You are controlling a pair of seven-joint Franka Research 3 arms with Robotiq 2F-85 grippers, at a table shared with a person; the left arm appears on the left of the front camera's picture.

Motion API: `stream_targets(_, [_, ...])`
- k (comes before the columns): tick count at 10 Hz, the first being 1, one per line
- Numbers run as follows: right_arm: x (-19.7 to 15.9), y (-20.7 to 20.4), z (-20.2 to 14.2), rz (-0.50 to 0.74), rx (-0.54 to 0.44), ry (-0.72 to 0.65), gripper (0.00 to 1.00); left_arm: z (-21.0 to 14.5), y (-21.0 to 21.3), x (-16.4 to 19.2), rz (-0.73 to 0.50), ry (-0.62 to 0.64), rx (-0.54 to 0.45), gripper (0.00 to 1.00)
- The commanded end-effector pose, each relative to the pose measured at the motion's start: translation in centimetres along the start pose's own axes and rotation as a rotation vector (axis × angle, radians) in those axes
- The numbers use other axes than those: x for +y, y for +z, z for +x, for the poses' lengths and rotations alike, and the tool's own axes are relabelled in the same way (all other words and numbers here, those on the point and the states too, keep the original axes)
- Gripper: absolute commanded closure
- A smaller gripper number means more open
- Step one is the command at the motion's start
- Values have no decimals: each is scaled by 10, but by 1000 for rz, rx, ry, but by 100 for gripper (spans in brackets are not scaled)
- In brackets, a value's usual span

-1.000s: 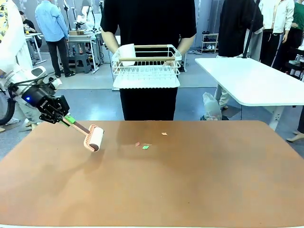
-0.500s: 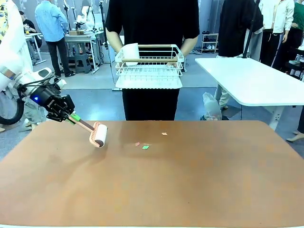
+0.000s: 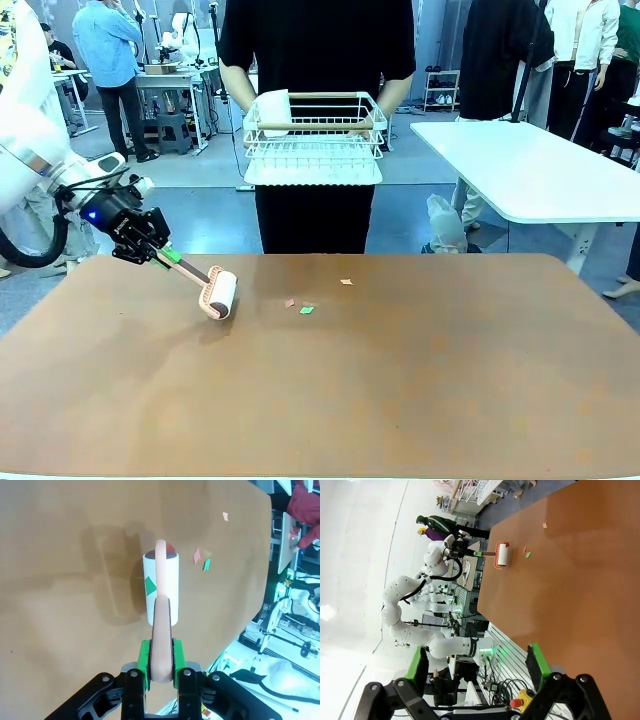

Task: Clean the table.
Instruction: Clean the table with the Lint Roller when the human lifts the Dish drying rack.

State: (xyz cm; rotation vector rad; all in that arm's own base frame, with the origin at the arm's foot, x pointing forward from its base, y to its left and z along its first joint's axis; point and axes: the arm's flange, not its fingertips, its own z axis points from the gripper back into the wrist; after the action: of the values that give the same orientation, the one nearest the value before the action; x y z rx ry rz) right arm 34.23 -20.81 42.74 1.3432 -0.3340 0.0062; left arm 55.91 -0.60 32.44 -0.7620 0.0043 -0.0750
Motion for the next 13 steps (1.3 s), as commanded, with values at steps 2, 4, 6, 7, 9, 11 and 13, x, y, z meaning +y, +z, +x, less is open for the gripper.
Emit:
stream_targets(2, [3, 1, 0, 2, -2, 9, 0, 5, -11, -5, 21, 15, 28, 100])
stream_targets(4, [3, 1, 0, 2, -2, 9, 0, 4, -22, -8, 21, 21, 53, 100])
stream_targets(6, [3, 1, 0, 2, -2, 9, 0, 1, -40, -18, 11, 37, 57, 100])
stream_targets(7, [3, 1, 0, 2, -2, 9, 0, -2, -49, -26, -15, 58, 47, 100])
stream_targets(9, [3, 1, 0, 2, -2, 9, 0, -6, -66, -39, 2, 73, 36, 100])
stream_targets(11, [3, 1, 0, 2, -2, 9, 0, -10, -86, -55, -24, 106, 21, 100])
stream_targets(13, [3, 1, 0, 2, -2, 9, 0, -13, -111, -80, -6, 74, 37, 100])
